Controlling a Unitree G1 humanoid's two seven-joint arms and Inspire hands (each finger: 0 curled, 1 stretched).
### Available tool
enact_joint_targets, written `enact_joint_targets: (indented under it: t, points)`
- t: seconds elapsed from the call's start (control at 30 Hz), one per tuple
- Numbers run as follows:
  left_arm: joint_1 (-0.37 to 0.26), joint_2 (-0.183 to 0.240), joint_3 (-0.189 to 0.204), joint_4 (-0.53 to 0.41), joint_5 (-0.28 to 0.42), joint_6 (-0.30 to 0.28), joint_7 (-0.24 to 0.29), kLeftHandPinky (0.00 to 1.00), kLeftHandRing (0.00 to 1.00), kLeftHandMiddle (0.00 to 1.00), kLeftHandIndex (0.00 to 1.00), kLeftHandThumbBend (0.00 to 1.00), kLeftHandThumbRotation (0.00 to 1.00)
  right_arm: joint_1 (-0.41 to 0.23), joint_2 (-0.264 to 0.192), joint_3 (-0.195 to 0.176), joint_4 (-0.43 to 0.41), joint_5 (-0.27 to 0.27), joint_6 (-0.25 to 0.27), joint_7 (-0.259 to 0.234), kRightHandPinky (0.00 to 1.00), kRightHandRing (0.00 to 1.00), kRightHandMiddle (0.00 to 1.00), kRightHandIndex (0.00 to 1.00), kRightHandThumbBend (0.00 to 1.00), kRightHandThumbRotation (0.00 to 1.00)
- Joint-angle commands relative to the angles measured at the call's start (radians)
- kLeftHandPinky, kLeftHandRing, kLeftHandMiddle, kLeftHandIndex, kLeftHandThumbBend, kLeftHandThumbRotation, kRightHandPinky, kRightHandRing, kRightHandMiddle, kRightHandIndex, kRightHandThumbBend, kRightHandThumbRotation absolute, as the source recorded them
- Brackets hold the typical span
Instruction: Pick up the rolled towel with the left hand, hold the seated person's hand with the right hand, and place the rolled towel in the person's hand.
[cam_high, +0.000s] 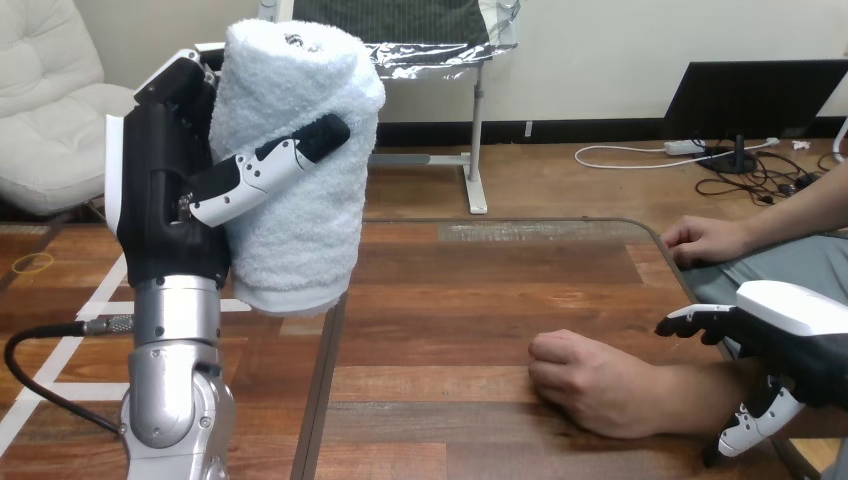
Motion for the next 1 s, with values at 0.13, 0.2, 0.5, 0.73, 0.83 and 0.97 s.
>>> enact_joint_targets:
  t: [0.13,0.2,0.5,0.73,0.83,0.97]
  points:
    - [-0.085,-0.008,0.018,-0.01,-0.027,-0.037,-0.007,0.2,0.27,0.34,0.4,0.53,0.0,-0.084,-0.025,0.044,0.078,-0.074,-0.049,-0.089,0.75,0.83,0.84,0.83,1.0,0.09]
    - [-0.084,-0.008,0.019,-0.01,-0.027,-0.038,-0.007,0.2,0.27,0.34,0.4,0.53,0.0,-0.089,-0.026,0.05,0.087,-0.085,-0.056,-0.099,0.76,0.83,0.84,0.83,1.0,0.09]
    - [-0.082,-0.009,0.022,-0.014,-0.021,-0.042,-0.005,0.2,0.27,0.33,0.4,0.53,0.0,-0.108,-0.02,0.083,0.112,-0.144,-0.046,-0.133,0.77,0.82,0.83,0.83,1.0,0.09]
    - [-0.083,-0.013,0.029,-0.015,-0.037,-0.041,-0.017,0.2,0.27,0.33,0.4,0.53,0.0,-0.122,-0.015,0.108,0.131,-0.178,-0.035,-0.15,0.72,0.81,0.82,0.82,1.0,0.09]
    - [-0.083,-0.013,0.03,-0.016,-0.037,-0.04,-0.018,0.2,0.27,0.33,0.4,0.53,0.0,-0.128,-0.015,0.119,0.141,-0.187,-0.038,-0.158,0.7,0.8,0.81,0.81,1.0,0.08]
    - [-0.08,-0.013,0.031,-0.023,-0.038,-0.034,-0.017,0.2,0.27,0.33,0.4,0.53,0.0,-0.134,-0.015,0.135,0.146,-0.203,-0.034,-0.16,0.67,0.79,0.81,0.81,1.0,0.08]
